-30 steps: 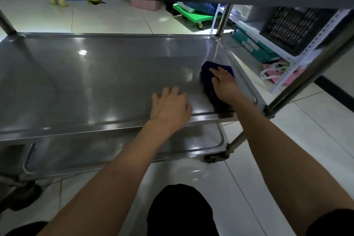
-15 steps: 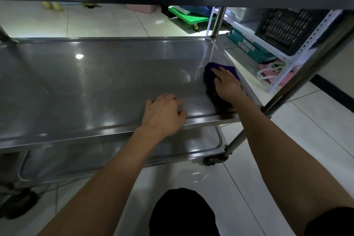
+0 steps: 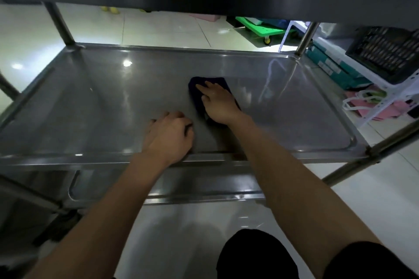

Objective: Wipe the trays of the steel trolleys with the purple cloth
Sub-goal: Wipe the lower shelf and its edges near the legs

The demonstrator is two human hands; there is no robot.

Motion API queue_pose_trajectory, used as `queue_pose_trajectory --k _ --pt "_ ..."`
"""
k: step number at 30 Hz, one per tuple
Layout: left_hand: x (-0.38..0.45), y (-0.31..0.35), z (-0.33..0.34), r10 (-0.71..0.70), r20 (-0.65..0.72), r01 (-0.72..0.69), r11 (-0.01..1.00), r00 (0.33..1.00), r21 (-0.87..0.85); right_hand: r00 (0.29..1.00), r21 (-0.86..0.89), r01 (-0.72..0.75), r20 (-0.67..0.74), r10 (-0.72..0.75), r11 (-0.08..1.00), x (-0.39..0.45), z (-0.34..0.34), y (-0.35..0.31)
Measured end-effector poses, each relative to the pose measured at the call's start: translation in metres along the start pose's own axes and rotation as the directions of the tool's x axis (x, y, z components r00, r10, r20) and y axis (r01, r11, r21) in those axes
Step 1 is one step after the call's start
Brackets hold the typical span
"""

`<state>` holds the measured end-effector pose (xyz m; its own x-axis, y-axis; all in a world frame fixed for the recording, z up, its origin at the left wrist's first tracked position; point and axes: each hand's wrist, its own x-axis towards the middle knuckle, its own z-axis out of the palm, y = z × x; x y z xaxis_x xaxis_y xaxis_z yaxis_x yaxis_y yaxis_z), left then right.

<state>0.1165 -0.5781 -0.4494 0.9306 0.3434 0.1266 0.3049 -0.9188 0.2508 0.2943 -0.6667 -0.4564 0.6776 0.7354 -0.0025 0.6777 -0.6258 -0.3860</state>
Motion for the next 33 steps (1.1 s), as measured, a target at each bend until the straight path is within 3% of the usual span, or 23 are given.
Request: queue_pose_trajectory --k 4,10,15,24,28,33 --pt "-0.009 -0.016 0.001 0.003 -0.039 -0.005 0.999 0.999 -0.032 0.995 0.111 0.074 0.062 -0.081 0.991 0.021 0.016 -0.042" --pt "-0.012 -0.01 0.001 -0.04 -0.043 0.04 0.999 0.998 0.005 0.998 0.179 0.059 0.026 -0.065 0.982 0.019 0.018 -0.031" --pt "-0.01 0.025 0.003 -0.116 -0.005 0.116 0.991 0.993 0.068 1.0 0.133 -0.023 -0.013 0.025 0.991 0.0 -0.006 0.027" --pt "0.008 0.167 0.031 0.196 0.111 -0.201 0.979 0.974 0.037 0.954 0.045 -0.269 -0.123 0.273 0.962 -0.07 -0.072 0.167" --pt "0.008 0.192 0.048 0.165 0.141 -0.173 0.984 0.976 0.049 0.911 -0.019 -0.37 -0.203 0.359 0.929 -0.093 -0.099 0.208" --pt "0.009 0.192 0.055 0.162 0.143 -0.167 0.986 0.976 0.025 0.911 -0.038 -0.361 -0.229 0.343 0.932 -0.105 -0.113 0.217"
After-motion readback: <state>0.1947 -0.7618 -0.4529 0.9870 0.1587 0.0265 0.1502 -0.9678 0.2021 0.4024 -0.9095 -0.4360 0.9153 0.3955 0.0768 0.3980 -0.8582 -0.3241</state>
